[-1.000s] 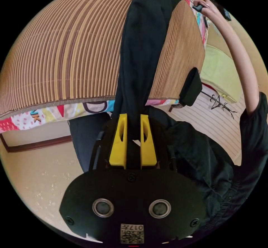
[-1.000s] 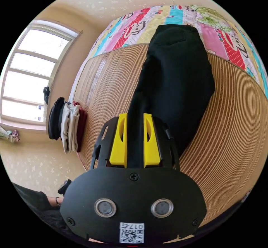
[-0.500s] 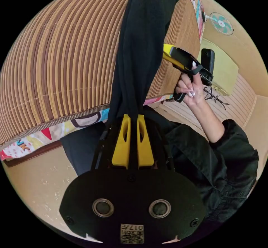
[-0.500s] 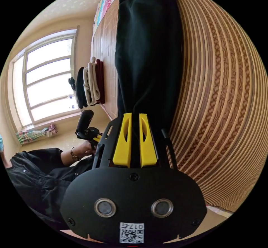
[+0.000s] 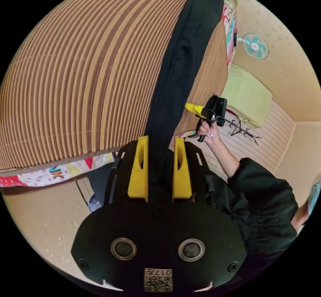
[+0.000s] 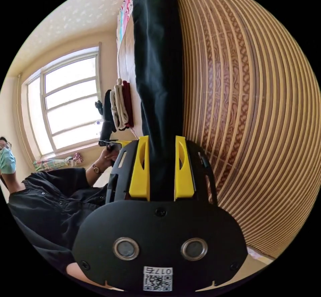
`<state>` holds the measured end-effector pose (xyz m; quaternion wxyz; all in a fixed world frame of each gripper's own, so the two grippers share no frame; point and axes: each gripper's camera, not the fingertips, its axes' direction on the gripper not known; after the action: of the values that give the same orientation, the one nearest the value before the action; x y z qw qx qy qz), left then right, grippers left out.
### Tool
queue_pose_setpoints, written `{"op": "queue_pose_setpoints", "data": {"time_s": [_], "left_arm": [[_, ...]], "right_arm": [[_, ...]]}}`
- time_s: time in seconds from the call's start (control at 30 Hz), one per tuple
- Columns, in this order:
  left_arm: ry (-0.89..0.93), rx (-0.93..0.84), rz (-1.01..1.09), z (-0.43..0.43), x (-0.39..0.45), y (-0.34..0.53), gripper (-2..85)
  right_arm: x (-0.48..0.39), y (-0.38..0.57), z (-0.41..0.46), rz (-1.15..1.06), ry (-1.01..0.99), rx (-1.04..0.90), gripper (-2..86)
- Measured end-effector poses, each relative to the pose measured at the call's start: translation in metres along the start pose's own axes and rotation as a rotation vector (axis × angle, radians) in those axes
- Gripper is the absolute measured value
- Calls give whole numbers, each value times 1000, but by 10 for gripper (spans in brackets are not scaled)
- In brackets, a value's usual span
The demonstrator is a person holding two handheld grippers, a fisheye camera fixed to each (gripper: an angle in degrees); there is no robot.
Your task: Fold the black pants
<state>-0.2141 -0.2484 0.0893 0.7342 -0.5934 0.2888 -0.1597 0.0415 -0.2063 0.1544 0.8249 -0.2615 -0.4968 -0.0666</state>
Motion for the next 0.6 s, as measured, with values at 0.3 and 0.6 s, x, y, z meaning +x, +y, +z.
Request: {"op": "queue_pose_setpoints", "data": {"time_s": [0.3, 0.6], "left_arm": [[52, -17, 74, 14, -8, -93, 133], [441, 58, 372, -9, 28, -16, 52]], "right_arm": [[32, -66, -7, 73, -279, 75, 125], [-38, 3, -52, -215, -468, 197, 37]]}}
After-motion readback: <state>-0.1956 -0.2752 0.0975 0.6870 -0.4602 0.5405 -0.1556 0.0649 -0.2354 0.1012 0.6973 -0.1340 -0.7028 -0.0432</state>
